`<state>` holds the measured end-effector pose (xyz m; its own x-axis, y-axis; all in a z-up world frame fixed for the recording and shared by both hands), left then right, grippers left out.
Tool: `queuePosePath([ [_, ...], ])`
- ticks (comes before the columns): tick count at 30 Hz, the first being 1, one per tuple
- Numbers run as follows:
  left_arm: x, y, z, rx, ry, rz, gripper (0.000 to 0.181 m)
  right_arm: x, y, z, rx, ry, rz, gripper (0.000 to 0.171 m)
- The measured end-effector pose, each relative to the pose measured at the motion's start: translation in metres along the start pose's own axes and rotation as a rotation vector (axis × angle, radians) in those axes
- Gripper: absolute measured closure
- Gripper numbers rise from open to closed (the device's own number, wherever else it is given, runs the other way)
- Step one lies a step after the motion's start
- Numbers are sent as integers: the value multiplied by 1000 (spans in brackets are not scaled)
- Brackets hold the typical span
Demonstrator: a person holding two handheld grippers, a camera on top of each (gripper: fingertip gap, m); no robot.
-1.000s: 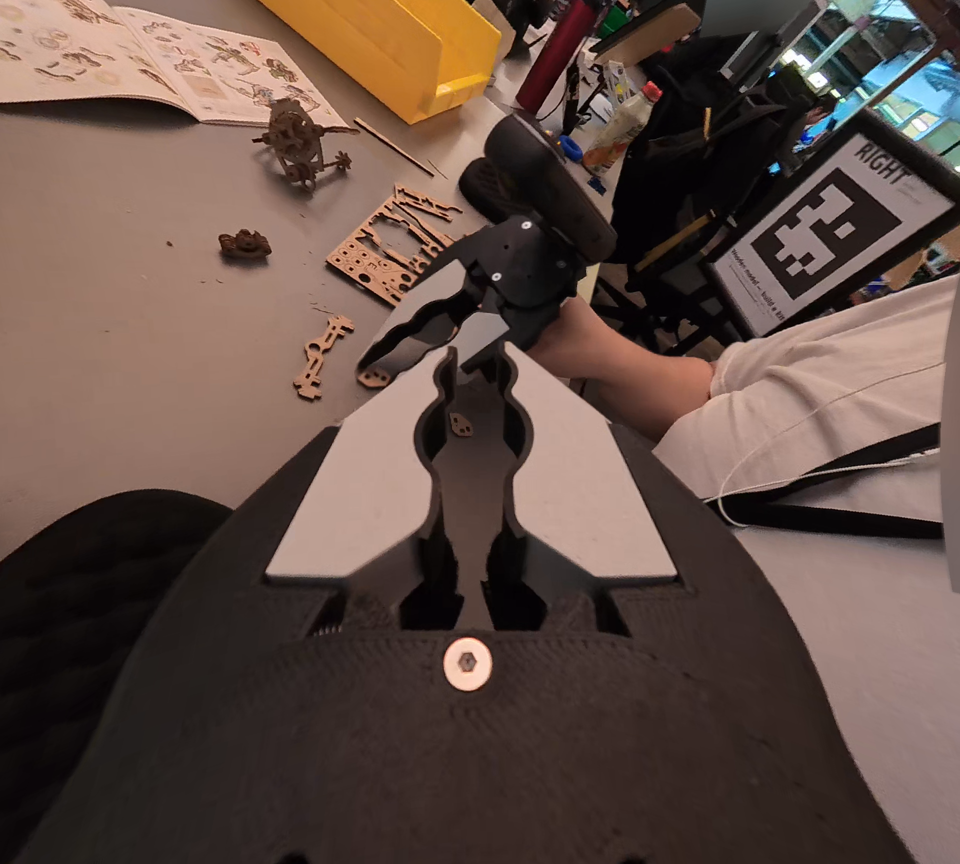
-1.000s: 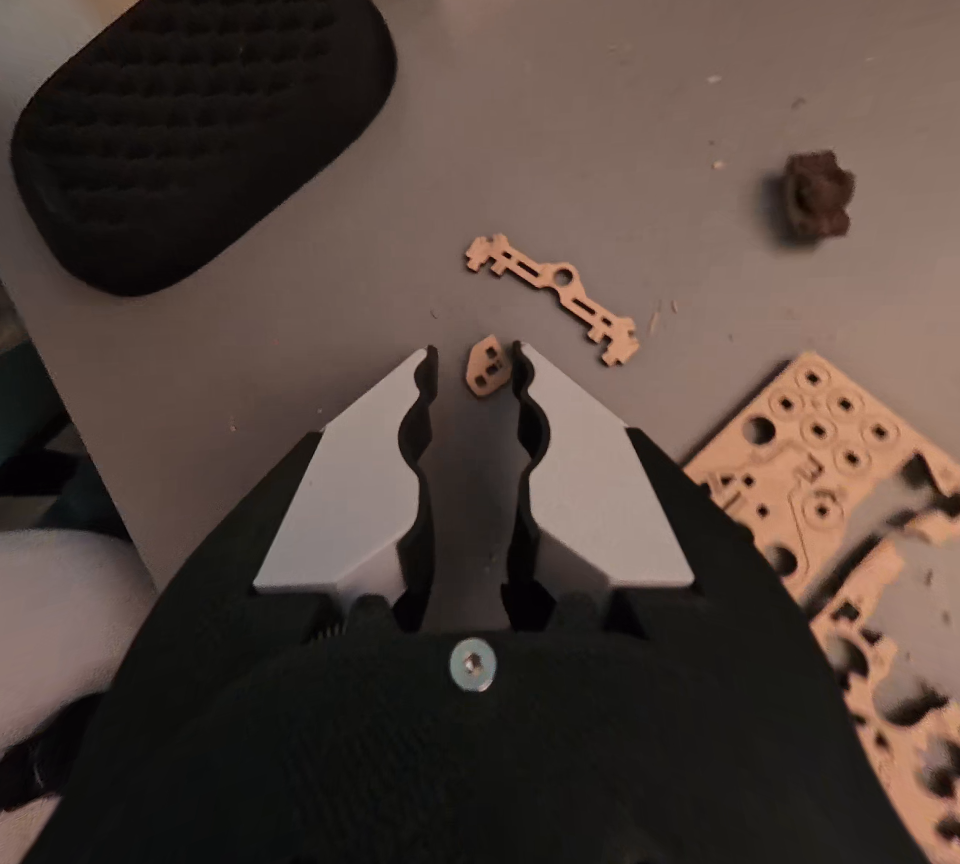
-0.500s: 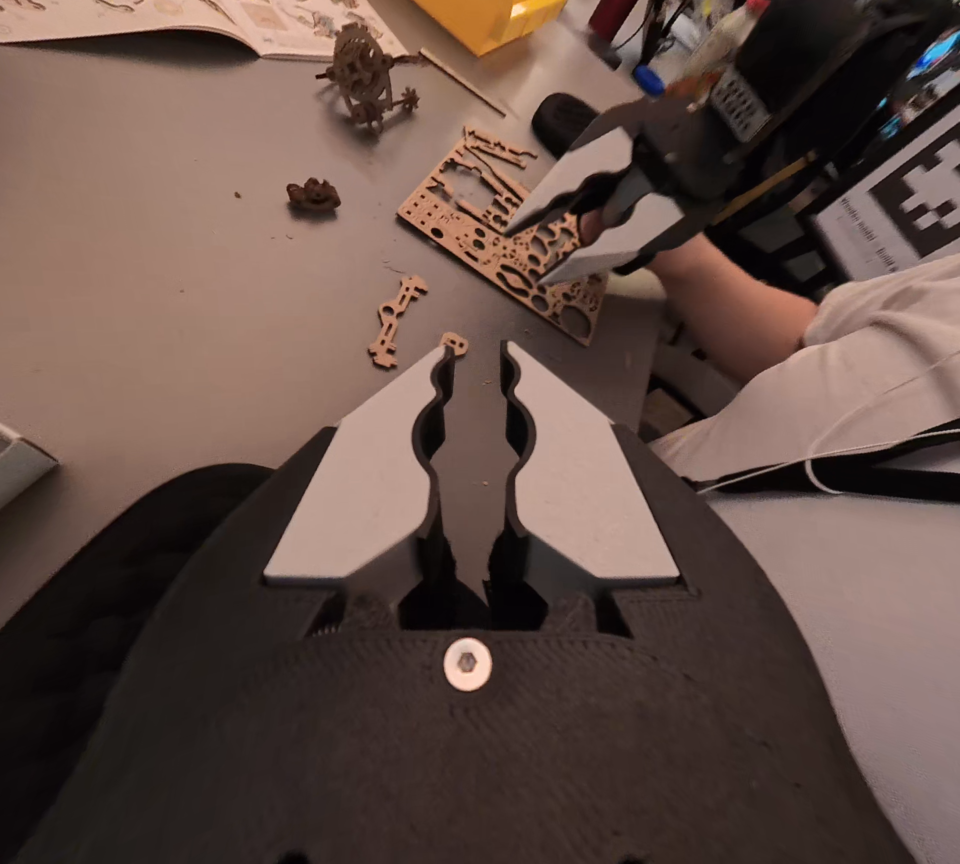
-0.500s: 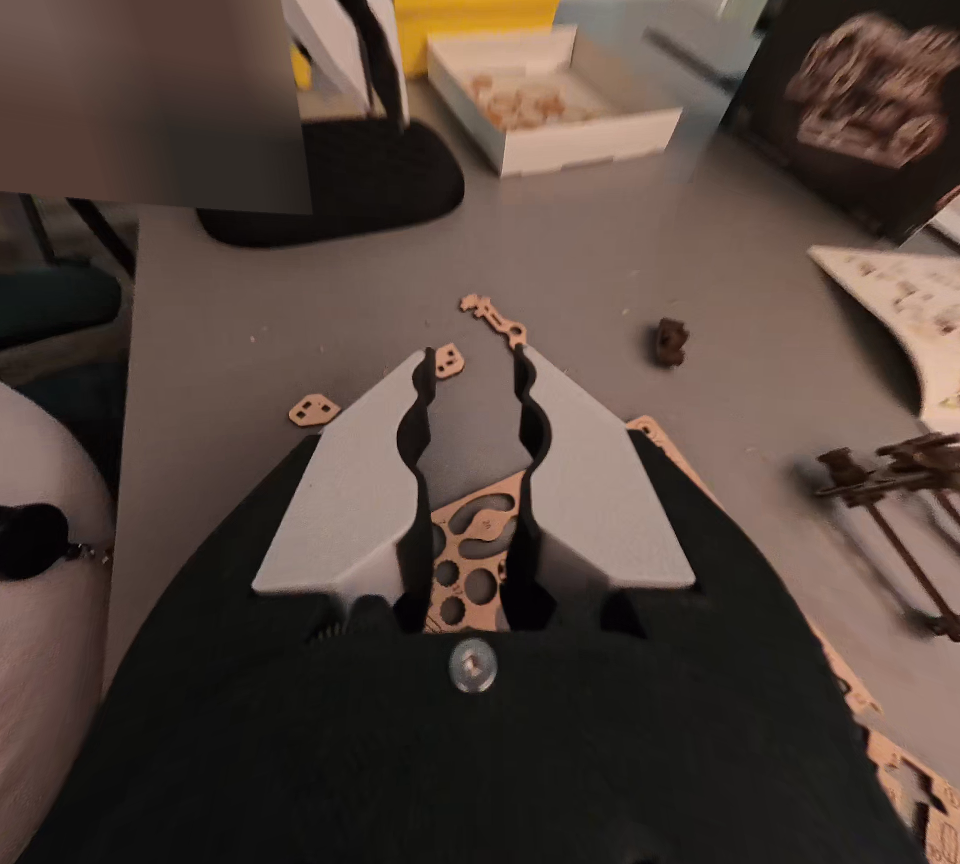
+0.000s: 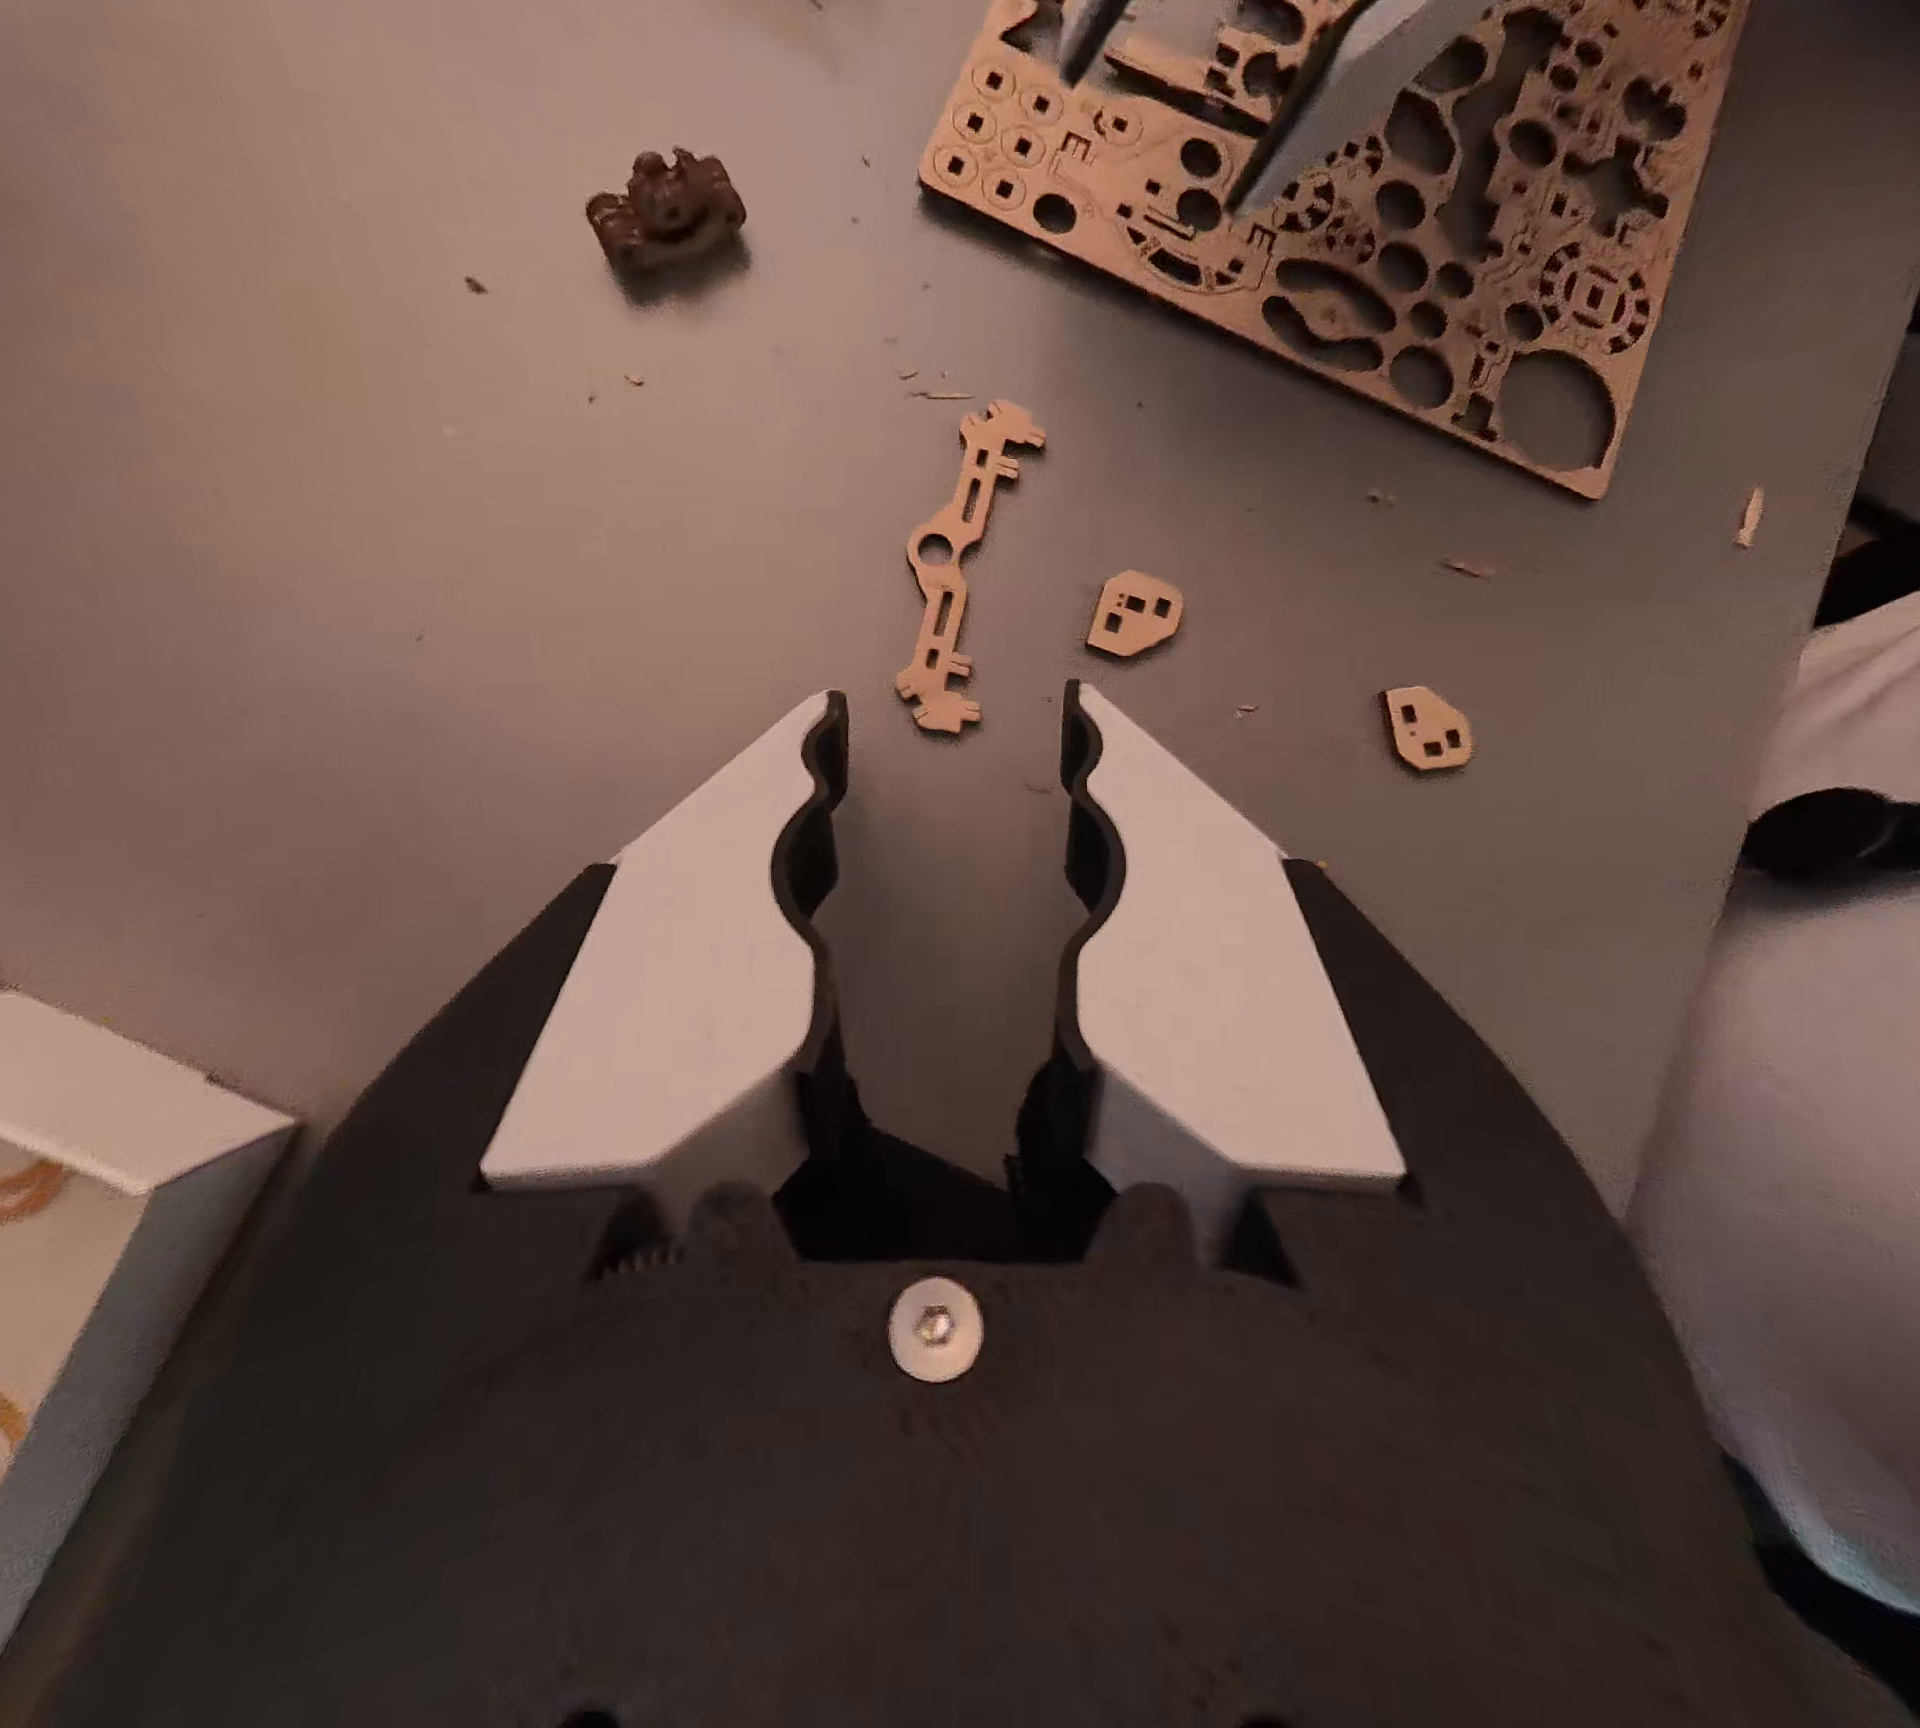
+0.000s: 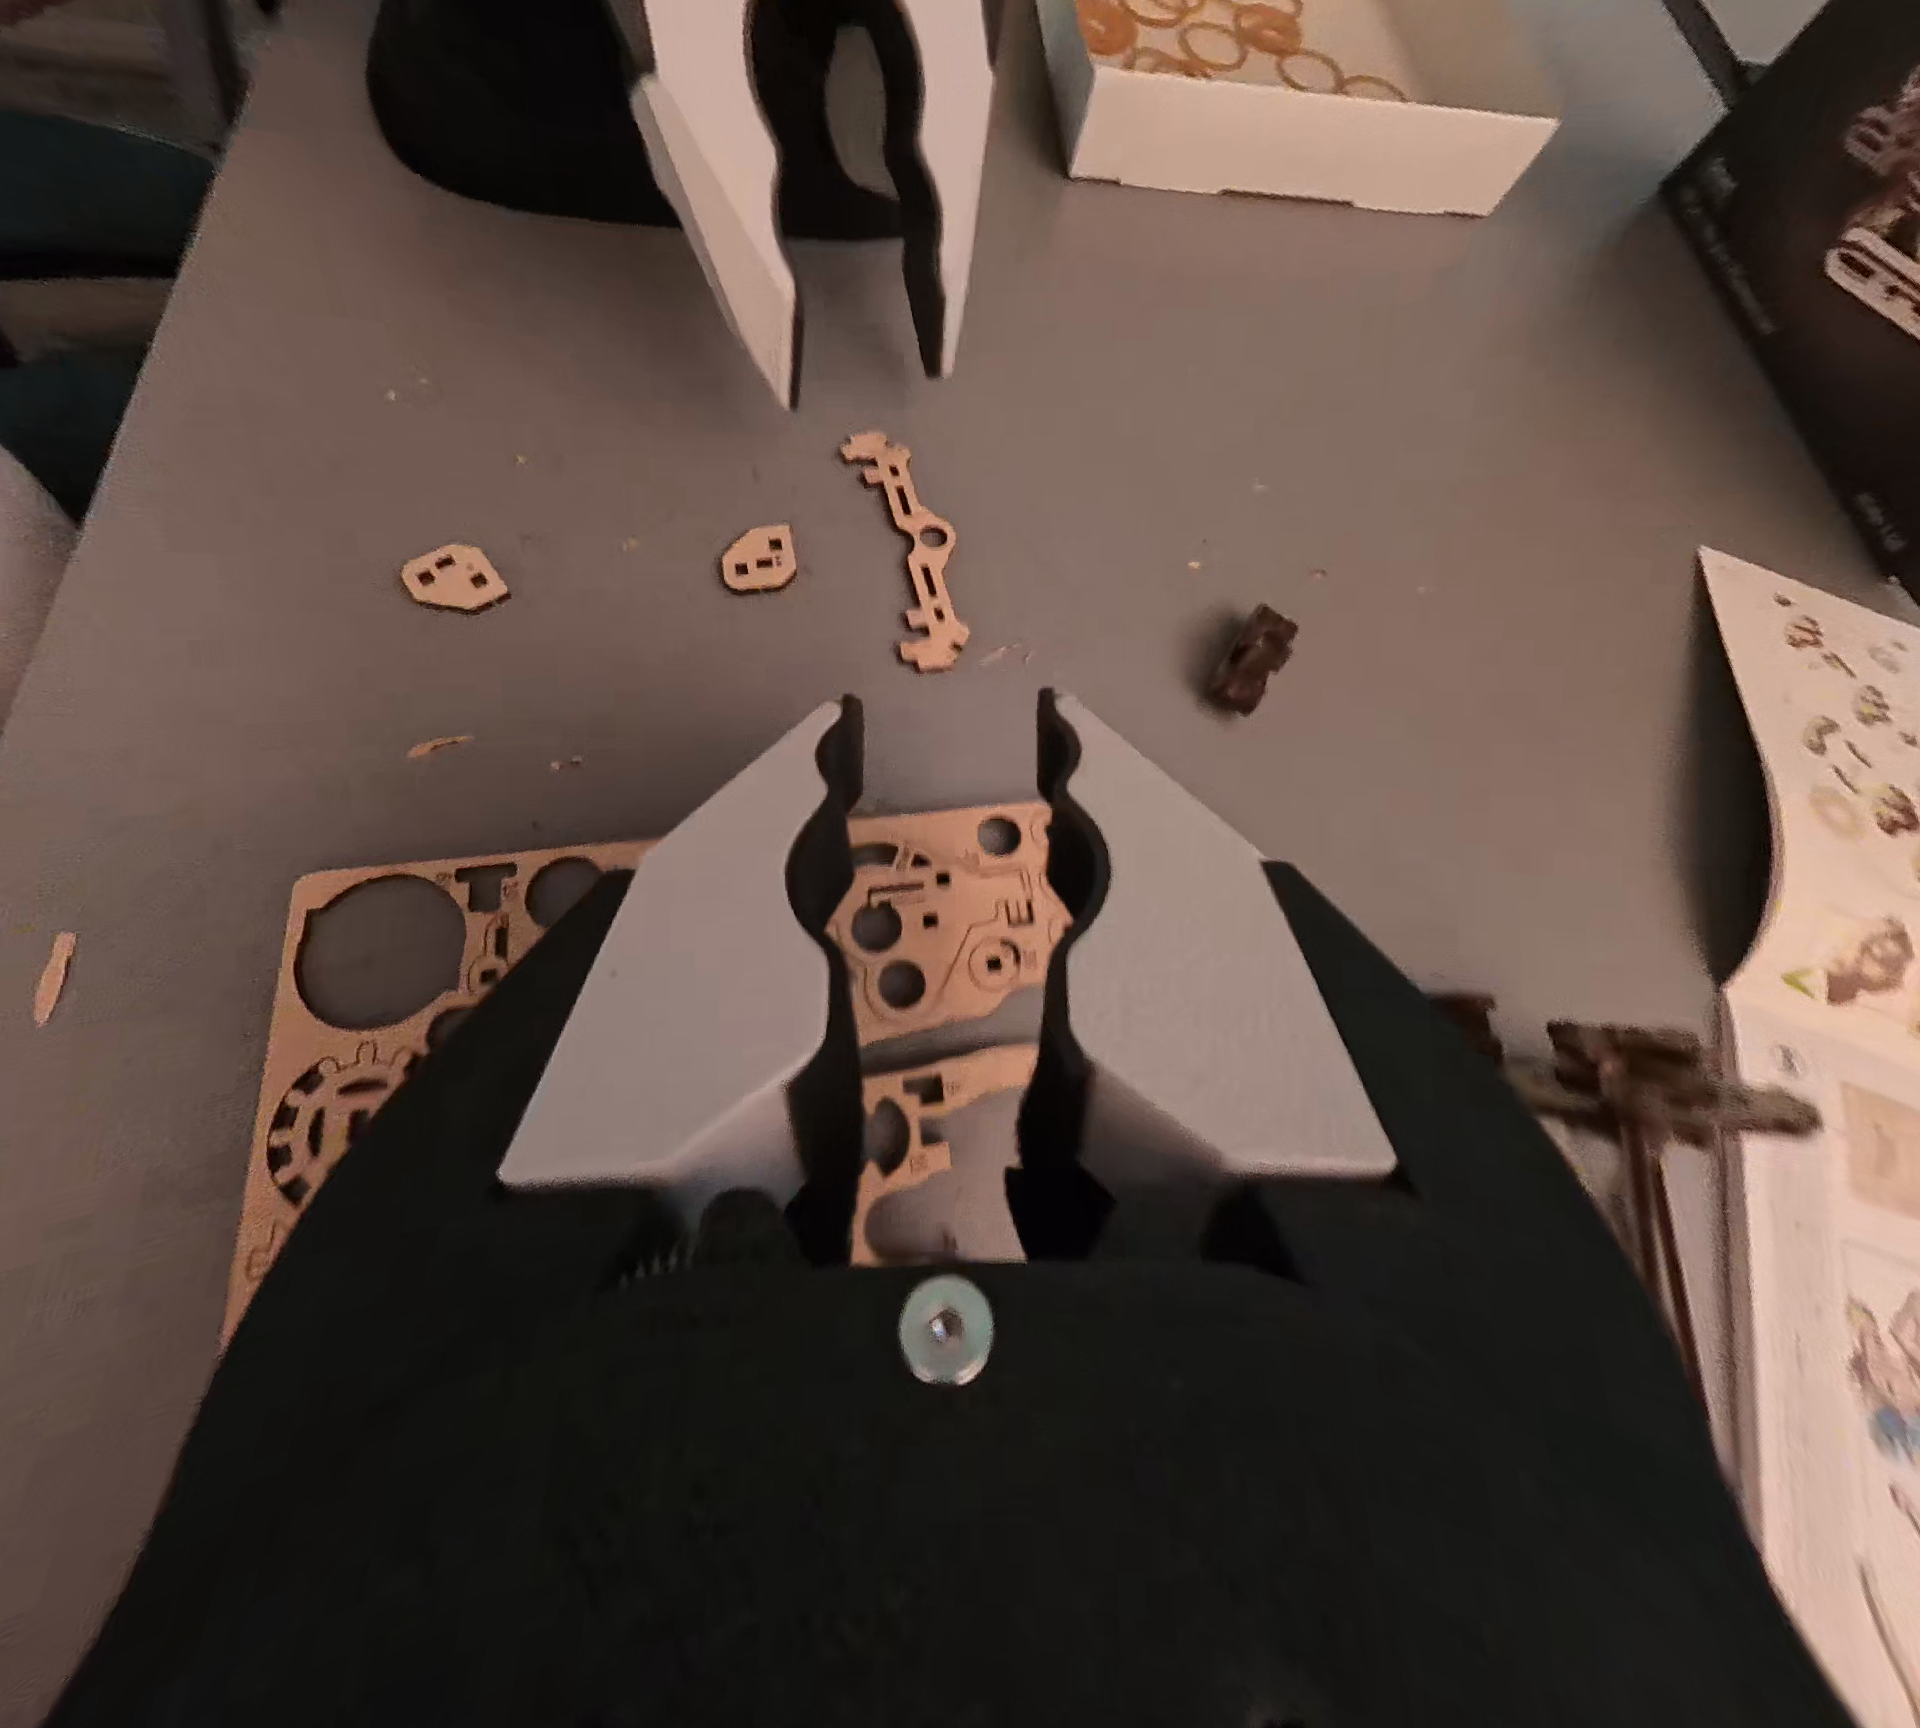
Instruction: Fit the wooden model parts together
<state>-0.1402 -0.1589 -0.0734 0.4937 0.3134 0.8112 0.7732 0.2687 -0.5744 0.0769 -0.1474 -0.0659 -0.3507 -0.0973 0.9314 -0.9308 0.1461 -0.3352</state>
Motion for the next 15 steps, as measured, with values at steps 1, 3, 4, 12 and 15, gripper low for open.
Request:
queuePosePath([
  [1,0,3,0,-10,10,10,141,2,5,-1,22,6,-13,139],
  [3,-1,9,-1,-22,28,41,140,3,16,0,49,6,-45,140],
  [4,-2,12,0,-23,38,64,139,2,20,0,50,9,-58,141],
  [12,-1,21,4,31,172,122,166,-6,35,5,63,18,28,142],
  [15,0,23,1,34,219,133,169,-8,38,6,75,48,11,142],
])
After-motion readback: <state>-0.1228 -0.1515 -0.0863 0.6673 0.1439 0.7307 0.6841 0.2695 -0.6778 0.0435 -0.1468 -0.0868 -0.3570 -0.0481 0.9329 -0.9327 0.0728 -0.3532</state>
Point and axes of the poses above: each gripper's, where its closed fingertips meet, y out along the fingers, x out of its top, z = x × y across the jaws, the point moved 9 cm from there along -y, back along the fingers, and after that the axes turned 15 degrees about -z, right-handed, at the moved point
